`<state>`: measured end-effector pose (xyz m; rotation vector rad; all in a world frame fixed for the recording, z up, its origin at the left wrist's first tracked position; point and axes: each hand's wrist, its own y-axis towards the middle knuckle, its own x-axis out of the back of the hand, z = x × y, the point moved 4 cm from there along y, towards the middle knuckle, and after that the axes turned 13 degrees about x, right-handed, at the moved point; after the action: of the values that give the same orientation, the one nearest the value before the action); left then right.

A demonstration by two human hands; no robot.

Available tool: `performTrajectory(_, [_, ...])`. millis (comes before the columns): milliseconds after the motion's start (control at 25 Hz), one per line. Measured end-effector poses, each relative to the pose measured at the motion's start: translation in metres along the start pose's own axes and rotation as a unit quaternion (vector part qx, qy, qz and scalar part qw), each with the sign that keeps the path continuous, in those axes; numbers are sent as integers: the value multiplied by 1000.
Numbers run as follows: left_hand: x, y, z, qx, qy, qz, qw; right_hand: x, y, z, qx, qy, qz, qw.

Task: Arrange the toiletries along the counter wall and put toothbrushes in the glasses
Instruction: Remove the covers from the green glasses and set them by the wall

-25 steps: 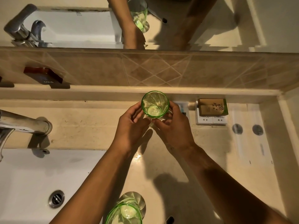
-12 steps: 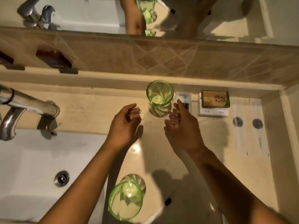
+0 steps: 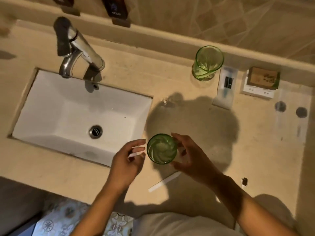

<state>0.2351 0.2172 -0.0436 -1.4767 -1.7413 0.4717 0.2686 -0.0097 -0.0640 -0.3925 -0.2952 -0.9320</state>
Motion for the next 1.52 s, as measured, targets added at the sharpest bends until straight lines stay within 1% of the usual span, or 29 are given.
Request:
performTrajectory(80, [-12,-17,4,-23,-4,22,999,-9,0,5,0,1,-21,1000])
performTrajectory(160, [-19,-21,1,-45,-24,24,998,-12,2,7,-6,0,-48,999])
performTrajectory(240, [-22,-22,-1,-34,-55,29,997,-11,5,8,-11,-7,-67,998])
performTrajectory(360, [-21,-23,-7,-43,-43,18,998,-7,9,9,-20,-16,-73,997])
performTrajectory(480, [-16,-12,-17,-47,-51,17,997,-2,20,13,-7,-22,-80,997])
performTrajectory(560, [-14,4,-33,-63,-61,9,996,7,34,16,-11,-25,-105,994])
performTrajectory(640, [-16,24,-56,-88,-73,-2,993,21,56,19,-31,7,-134,990])
performTrajectory(720, [-19,44,-81,-96,-120,-16,988,37,84,22,-23,9,-172,985])
performTrajectory(840, [-25,77,-113,-89,-237,-5,967,57,123,23,-19,8,-228,973])
performTrajectory(920, [-30,97,-130,-85,-263,-1,961,66,145,20,-16,1,-265,964])
performTrajectory(1040, [-37,122,-151,-90,-271,2,958,77,172,17,-21,-8,-312,950])
performTrajectory(1200, [-43,142,-168,-104,-256,11,961,78,189,15,-32,44,-356,933])
performTrajectory(1320, [-47,155,-177,-108,-254,19,961,78,199,12,-33,62,-375,924])
performTrajectory(1520, [-52,169,-187,-100,-248,8,964,80,210,6,-37,68,-400,913])
